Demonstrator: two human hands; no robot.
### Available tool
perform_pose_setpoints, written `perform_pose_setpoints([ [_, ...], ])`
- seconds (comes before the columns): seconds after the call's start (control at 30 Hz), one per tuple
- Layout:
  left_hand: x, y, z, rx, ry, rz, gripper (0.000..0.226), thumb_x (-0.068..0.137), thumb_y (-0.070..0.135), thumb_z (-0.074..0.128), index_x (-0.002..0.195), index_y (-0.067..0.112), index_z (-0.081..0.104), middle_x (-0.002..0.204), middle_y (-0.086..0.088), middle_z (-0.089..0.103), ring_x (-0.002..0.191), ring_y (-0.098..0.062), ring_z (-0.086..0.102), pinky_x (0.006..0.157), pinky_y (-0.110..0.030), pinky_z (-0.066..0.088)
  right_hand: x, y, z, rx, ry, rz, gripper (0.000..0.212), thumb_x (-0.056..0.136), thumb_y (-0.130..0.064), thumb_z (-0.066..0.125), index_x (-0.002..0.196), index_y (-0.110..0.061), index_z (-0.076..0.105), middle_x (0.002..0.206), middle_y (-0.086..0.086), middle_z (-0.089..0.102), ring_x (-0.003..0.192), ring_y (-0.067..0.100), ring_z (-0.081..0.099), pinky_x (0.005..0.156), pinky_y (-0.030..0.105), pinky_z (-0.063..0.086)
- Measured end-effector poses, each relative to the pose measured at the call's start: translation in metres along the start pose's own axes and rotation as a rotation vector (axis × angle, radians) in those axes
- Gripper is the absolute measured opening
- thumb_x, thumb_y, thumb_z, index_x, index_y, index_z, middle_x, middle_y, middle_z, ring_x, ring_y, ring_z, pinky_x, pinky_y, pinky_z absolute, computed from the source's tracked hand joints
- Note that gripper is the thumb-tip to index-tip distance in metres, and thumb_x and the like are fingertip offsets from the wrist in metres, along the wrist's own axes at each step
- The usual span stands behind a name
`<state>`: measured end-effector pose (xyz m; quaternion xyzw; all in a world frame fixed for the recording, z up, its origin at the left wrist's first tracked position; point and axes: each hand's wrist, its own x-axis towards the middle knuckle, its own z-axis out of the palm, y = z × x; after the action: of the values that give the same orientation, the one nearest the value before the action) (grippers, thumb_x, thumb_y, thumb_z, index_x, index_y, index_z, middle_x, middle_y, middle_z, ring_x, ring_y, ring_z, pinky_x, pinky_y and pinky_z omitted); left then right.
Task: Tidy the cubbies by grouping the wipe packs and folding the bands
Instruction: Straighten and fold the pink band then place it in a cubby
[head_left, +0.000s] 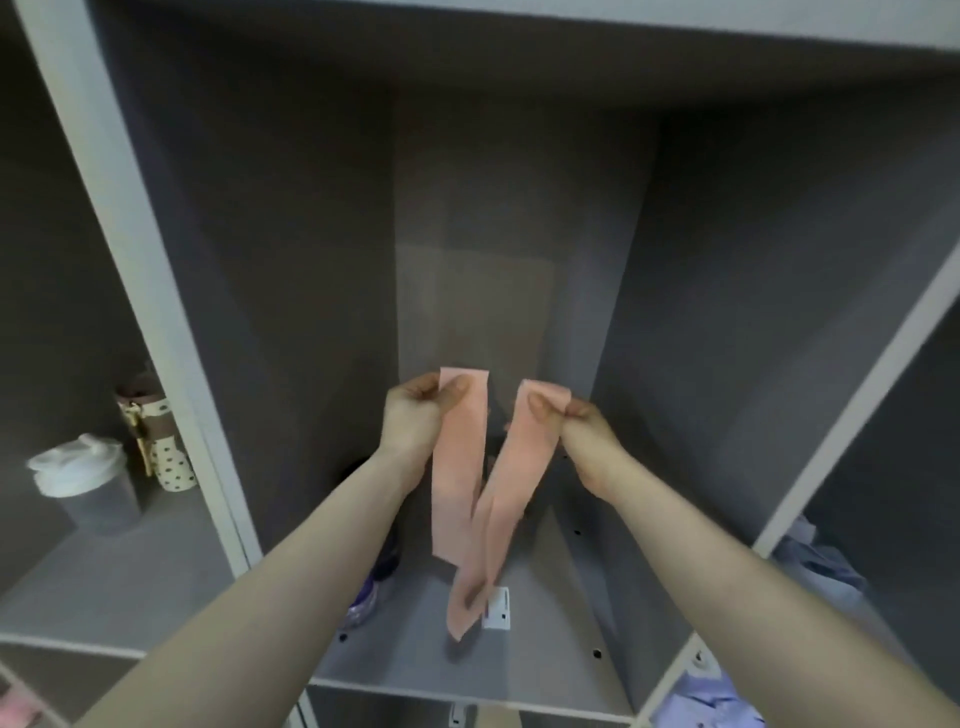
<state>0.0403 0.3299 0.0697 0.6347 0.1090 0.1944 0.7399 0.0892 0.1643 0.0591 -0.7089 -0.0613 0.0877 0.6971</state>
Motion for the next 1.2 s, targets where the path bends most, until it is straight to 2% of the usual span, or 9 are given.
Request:
perform_pose_setpoints([
  [0.17, -0.012, 0.012, 0.017, -0.02, -0.019, 0.005, 0.014, 0.086, 0.014, 0.065, 0.096, 0.005, 0.068, 0.079, -0.004, 0.069, 0.07, -0.018, 0.064, 0.068, -0.028, 0.054, -0.024, -0.024, 0.022, 0.34, -0.14, -0.001, 0.012, 0.092, -0.013, 0.052, 0.083, -0.014, 0.059, 0.051, -0.004, 0.052, 0.043, 0.01, 0.049, 0.044, 0.021, 0.042],
  [0.3, -0.02, 0.018, 0.025, -0.06, -0.059, 0.019, 0.017, 0.087, 0.012, 0.064, 0.099, 0.001, 0.068, 0.079, -0.007, 0.069, 0.067, -0.016, 0.064, 0.06, -0.022, 0.055, -0.031, -0.032, 0.031, 0.371, -0.116, 0.035, 0.031, 0.09, -0.039, 0.046, 0.069, -0.017, 0.053, 0.042, -0.006, 0.037, 0.034, 0.008, 0.03, 0.033, 0.02, 0.025],
  [0.37, -0.021, 0.02, 0.025, -0.069, -0.068, 0.031, 0.013, 0.086, 0.012, 0.065, 0.096, 0.004, 0.069, 0.078, -0.005, 0.07, 0.067, -0.014, 0.065, 0.059, -0.022, 0.055, -0.034, -0.033, 0.031, 0.311, -0.013, -0.012, 0.031, 0.088, -0.04, 0.055, 0.083, -0.011, 0.062, 0.053, 0.001, 0.055, 0.042, 0.014, 0.05, 0.04, 0.022, 0.04],
  [0.47, -0.023, 0.023, 0.025, -0.083, -0.099, 0.049, 0.009, 0.086, 0.01, 0.064, 0.085, 0.015, 0.072, 0.072, 0.002, 0.072, 0.063, -0.009, 0.067, 0.056, -0.02, 0.055, -0.036, -0.034, 0.03, 0.292, -0.004, -0.112, 0.026, 0.086, -0.028, 0.064, 0.099, -0.006, 0.068, 0.089, 0.012, 0.07, 0.081, 0.024, 0.068, 0.078, 0.038, 0.057],
  [0.63, -0.022, 0.029, 0.024, -0.105, -0.157, 0.059, 0.016, 0.083, 0.001, 0.063, 0.095, 0.006, 0.072, 0.068, 0.002, 0.072, 0.06, -0.009, 0.066, 0.053, -0.02, 0.052, -0.043, -0.047, 0.033, 0.129, 0.009, -0.297, 0.008, 0.082, -0.012, 0.069, 0.086, -0.006, 0.072, 0.081, 0.01, 0.07, 0.072, 0.013, 0.065, 0.063, 0.019, 0.054],
  [0.83, -0.021, 0.031, 0.024, -0.125, -0.203, 0.007, 0.029, 0.096, 0.025, 0.049, 0.106, 0.005, 0.066, 0.089, -0.013, 0.067, 0.082, -0.025, 0.063, 0.076, -0.038, 0.052, -0.034, -0.058, 0.039, 0.237, 0.171, -0.285, 0.015, 0.072, -0.008, 0.077, 0.071, -0.01, 0.062, 0.069, 0.003, 0.065, 0.053, 0.001, 0.061, 0.051, 0.012, 0.048],
  [0.93, -0.022, 0.032, 0.025, -0.116, -0.222, 0.001, 0.034, 0.096, 0.03, 0.049, 0.11, 0.004, 0.065, 0.099, -0.018, 0.067, 0.09, -0.029, 0.062, 0.086, -0.047, 0.051, -0.033, -0.059, 0.045, 0.298, 0.224, -0.276, 0.018, 0.069, -0.011, 0.08, 0.065, -0.013, 0.062, 0.069, 0.003, 0.064, 0.066, 0.013, 0.062, 0.065, 0.023, 0.055],
  [1.03, -0.021, 0.032, 0.026, -0.136, -0.207, -0.009, 0.037, 0.096, 0.031, 0.048, 0.112, 0.002, 0.064, 0.099, -0.019, 0.065, 0.09, -0.029, 0.059, 0.082, -0.042, 0.05, -0.032, -0.061, 0.051, 0.341, 0.244, -0.254, 0.019, 0.068, -0.009, 0.081, 0.064, -0.01, 0.062, 0.071, 0.007, 0.062, 0.073, 0.021, 0.06, 0.078, 0.038, 0.055],
  [1.2, -0.019, 0.03, 0.027, -0.188, -0.21, -0.037, 0.047, 0.092, 0.044, 0.047, 0.109, 0.004, 0.067, 0.102, -0.019, 0.07, 0.091, -0.026, 0.067, 0.083, -0.038, 0.054, -0.023, -0.058, 0.055, 0.359, 0.274, -0.218, 0.022, 0.067, -0.008, 0.082, 0.063, -0.01, 0.06, 0.075, 0.012, 0.058, 0.074, 0.024, 0.056, 0.082, 0.043, 0.054],
])
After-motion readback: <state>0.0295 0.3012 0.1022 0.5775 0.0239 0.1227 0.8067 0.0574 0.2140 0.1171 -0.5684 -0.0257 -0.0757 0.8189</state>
